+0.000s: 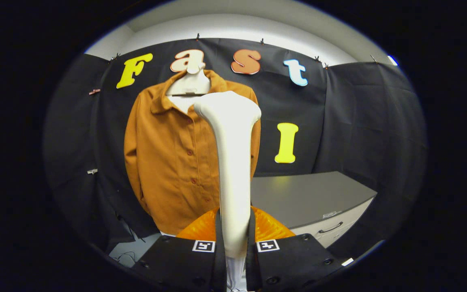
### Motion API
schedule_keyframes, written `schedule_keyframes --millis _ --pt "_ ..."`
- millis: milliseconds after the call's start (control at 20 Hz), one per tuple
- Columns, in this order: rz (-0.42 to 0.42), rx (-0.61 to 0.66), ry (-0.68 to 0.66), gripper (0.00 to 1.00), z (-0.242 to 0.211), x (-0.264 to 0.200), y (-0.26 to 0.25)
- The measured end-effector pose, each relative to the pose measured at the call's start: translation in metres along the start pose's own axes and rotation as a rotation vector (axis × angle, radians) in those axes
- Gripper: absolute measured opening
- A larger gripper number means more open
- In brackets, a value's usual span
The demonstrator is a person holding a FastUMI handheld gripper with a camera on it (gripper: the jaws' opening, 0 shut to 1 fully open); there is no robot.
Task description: Iron the clothes twice with a garment steamer, once on the left side and once on the right side.
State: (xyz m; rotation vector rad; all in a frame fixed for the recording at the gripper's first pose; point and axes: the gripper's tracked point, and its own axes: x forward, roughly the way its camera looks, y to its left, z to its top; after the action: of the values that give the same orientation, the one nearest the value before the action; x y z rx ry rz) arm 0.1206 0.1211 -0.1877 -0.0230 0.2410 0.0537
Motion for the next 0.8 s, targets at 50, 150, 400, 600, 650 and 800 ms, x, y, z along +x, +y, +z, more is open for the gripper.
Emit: schedule_keyframes --millis 50,150,400,600,650,800 --pt "0.005 -0.002 -0.033 0.22 0.015 -0.004 0.007" --pt "0.017 -0.006 -0.088 0.22 0.042 -0.006 0.025" --pt "0.055 -0.033 -0.166 0.22 0.074 0.0 0.077" --pt "0.089 -0.063 -0.184 0.22 0.075 0.014 0.113" --pt "0.093 -0.075 -0.187 0.22 0.073 0.019 0.121" --pt "0.099 -0.106 -0.185 0.22 0.066 0.035 0.141"
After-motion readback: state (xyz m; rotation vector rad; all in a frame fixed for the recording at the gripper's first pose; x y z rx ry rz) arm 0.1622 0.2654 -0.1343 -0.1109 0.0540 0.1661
